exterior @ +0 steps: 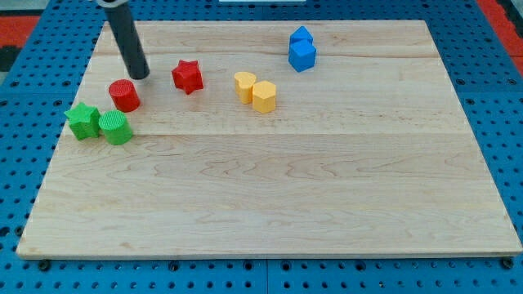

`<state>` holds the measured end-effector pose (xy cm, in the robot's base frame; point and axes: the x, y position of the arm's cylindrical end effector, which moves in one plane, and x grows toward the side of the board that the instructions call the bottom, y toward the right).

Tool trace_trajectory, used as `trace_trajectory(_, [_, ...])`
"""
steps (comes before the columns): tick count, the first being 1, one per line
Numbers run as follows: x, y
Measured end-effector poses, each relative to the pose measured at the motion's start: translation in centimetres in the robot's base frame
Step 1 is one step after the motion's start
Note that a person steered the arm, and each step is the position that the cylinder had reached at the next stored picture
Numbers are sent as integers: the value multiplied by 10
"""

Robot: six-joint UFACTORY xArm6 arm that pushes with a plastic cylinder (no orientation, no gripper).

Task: Push the red circle close to the green star

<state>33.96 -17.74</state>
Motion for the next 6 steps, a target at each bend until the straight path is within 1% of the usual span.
trace_trajectory(1, [47, -2])
trace_trajectory(2, [50, -41])
trace_trajectory(3, [52, 43])
trace_trajectory(4, [40, 128])
trace_trajectory(5, [2, 110])
trace_trajectory(6, [-12, 77])
